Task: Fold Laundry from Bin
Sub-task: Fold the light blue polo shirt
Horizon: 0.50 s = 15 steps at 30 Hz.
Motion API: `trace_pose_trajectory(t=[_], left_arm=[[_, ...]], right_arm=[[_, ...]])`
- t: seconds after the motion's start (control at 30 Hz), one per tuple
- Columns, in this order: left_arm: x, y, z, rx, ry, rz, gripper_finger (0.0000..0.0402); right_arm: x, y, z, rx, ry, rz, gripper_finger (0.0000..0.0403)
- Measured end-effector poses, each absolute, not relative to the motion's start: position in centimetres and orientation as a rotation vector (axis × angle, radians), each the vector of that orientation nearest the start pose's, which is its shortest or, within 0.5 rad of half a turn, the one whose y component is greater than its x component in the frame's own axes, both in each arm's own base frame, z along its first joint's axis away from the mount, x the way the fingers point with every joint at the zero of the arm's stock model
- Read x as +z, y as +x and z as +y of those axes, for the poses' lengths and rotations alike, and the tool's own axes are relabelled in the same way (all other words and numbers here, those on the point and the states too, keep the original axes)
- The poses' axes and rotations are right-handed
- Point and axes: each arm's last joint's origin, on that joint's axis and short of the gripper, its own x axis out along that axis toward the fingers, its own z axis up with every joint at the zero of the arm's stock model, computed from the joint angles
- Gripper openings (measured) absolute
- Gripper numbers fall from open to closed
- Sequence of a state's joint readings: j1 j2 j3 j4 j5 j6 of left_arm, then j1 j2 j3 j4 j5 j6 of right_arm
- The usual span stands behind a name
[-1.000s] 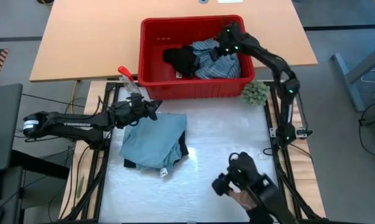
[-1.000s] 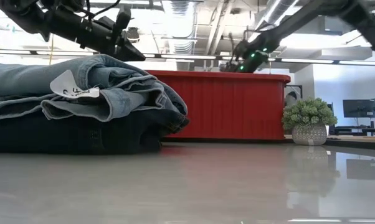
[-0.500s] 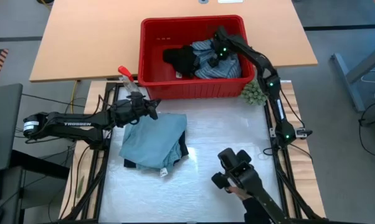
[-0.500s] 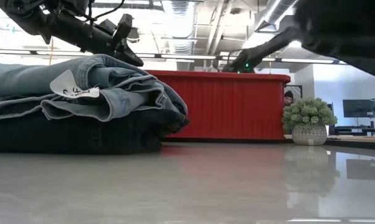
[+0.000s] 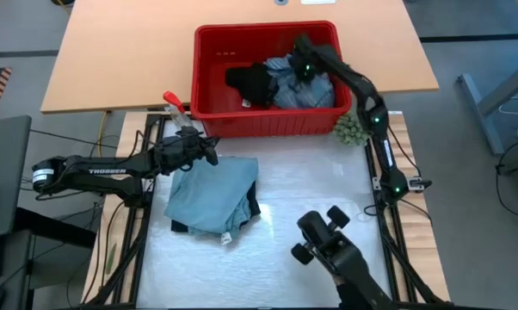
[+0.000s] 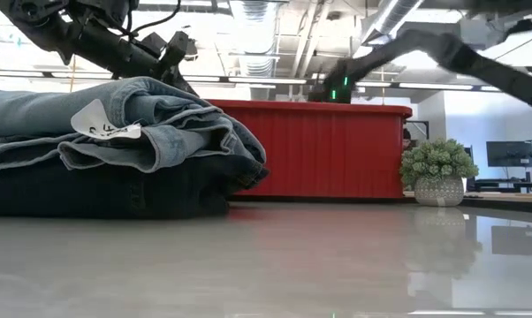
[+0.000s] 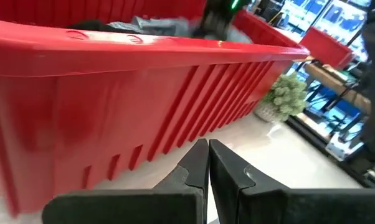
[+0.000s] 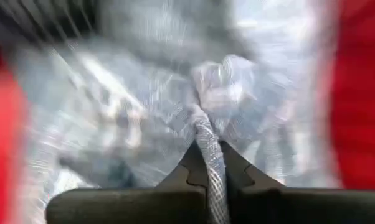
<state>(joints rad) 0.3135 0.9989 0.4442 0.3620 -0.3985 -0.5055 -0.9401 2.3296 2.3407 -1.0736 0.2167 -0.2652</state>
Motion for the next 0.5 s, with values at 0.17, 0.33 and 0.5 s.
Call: trace_pose_trajectory(t=[0.17,0.33,0.5], left_arm=[[22.6,19.4,7.8,0.767,-0.423,0.069,0.0],[22.4,19.3,8.0,0.774,-0.375,0.107,0.0],[21.9,19.8,7.8,0.665,-0.241,0.201,0.0]], right_arm=[[38.0,28.0,-36.7,-1.081,-0.013,0.807,0.0043],[50.5,24.6,-28.9,-1.074,-0.171,0.339,0.0029],[57.7,20.1,-20.3,-0.932,-0.12,-0.02,0.0029]])
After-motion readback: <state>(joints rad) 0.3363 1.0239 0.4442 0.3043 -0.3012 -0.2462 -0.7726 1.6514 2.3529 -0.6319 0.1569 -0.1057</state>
